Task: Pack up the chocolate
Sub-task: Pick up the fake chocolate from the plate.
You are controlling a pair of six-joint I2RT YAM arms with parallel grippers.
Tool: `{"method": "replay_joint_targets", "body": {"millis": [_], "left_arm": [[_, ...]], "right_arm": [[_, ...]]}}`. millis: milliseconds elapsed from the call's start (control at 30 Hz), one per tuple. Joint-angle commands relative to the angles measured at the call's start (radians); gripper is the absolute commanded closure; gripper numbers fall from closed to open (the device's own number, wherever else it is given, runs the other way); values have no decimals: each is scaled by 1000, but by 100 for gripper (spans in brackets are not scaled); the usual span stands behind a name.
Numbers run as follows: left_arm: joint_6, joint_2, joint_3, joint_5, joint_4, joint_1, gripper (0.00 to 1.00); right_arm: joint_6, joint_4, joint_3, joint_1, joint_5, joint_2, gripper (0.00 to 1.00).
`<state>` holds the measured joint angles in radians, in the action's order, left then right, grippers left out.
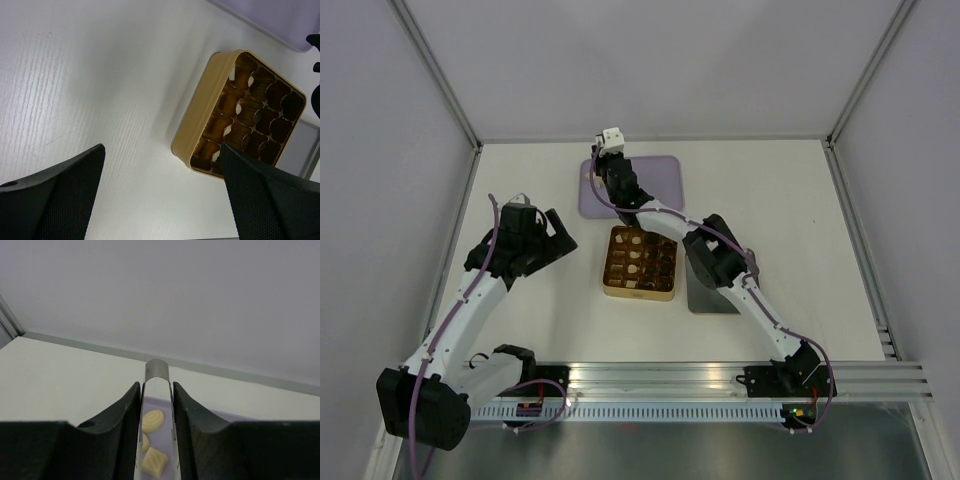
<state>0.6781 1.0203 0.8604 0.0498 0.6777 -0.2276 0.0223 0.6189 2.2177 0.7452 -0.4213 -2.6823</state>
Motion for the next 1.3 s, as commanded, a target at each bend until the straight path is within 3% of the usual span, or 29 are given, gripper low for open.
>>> {"method": "replay_joint_targets", "body": {"millis": [0, 833, 1267], "left_arm": [[-35, -15, -4, -22, -33, 8, 0], [-38, -26, -15, -44, -49, 16, 0], [-43, -32, -14, -45, -49, 17, 0]], "right_arm": [[-10, 51, 68, 19, -51, -22, 64], [45, 45, 160, 40, -152, -119, 65], [140, 99, 91, 56, -143, -55, 74]]}}
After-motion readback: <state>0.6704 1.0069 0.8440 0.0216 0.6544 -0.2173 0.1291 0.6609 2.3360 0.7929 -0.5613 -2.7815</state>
